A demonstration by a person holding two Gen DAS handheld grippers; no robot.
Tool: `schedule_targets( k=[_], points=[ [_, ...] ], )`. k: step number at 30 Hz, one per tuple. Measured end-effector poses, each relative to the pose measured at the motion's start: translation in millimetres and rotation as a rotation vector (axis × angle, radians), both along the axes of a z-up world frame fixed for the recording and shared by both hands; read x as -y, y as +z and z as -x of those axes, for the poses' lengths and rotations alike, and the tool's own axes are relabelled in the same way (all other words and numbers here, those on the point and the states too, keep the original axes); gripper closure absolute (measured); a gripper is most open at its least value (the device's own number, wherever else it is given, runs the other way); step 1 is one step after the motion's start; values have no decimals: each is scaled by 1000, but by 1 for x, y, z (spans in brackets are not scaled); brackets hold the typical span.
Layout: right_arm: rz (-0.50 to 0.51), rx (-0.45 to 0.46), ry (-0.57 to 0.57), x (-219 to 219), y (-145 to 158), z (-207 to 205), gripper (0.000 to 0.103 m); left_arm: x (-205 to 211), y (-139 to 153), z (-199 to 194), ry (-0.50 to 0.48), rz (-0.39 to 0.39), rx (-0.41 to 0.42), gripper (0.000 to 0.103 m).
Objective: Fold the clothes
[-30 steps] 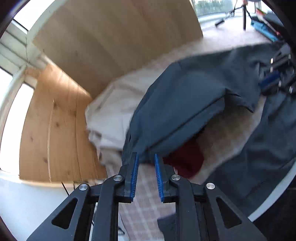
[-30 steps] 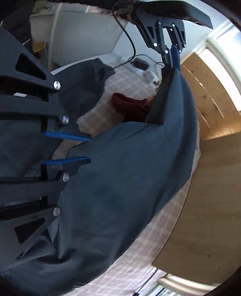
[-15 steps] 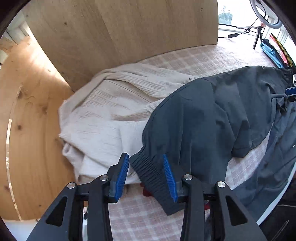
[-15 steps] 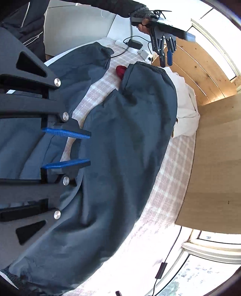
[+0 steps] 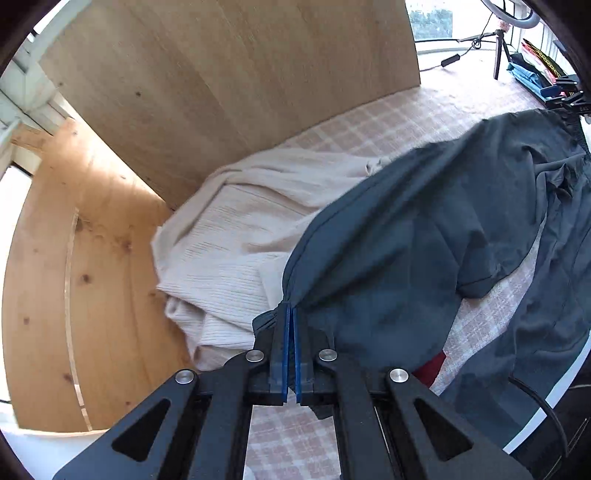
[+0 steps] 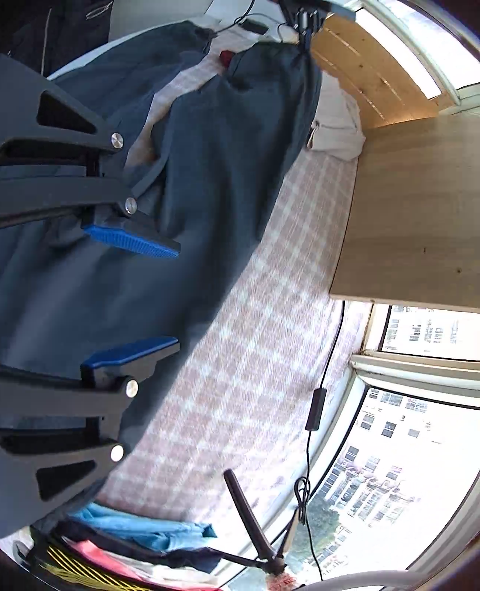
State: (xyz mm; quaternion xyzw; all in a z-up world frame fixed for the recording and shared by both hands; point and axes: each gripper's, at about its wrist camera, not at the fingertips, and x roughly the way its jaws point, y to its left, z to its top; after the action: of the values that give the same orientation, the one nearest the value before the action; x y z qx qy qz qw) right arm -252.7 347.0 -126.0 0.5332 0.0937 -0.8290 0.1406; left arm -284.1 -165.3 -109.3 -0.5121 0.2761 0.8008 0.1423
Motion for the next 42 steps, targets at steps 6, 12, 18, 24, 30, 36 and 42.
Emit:
schedule_targets(
  k=[6, 12, 18, 24, 30, 36, 42],
  points=[
    [-65, 82, 134, -9, -38, 34, 59, -19, 42, -2, 37, 97, -70, 102],
    [-96, 136, 296, 0, -73, 45, 59, -42, 43, 7, 79, 191, -38, 102],
    [-128, 190, 458, 9, -108, 56, 56, -51, 48, 2, 162, 213, -33, 102],
    [-99, 116, 399, 3, -88, 53, 100, -44, 60, -4, 241, 247, -61, 102],
    [-68, -90, 262, -8, -4, 24, 100, -32, 89, -33, 249, 251, -125, 102],
    [13, -223, 197, -11, 74, -79, 100, -14, 87, -107, 227, 250, -151, 102],
    [21, -31, 164, 14, -6, -199, 100, 11, -14, -213, 223, 197, -15, 102]
  ],
)
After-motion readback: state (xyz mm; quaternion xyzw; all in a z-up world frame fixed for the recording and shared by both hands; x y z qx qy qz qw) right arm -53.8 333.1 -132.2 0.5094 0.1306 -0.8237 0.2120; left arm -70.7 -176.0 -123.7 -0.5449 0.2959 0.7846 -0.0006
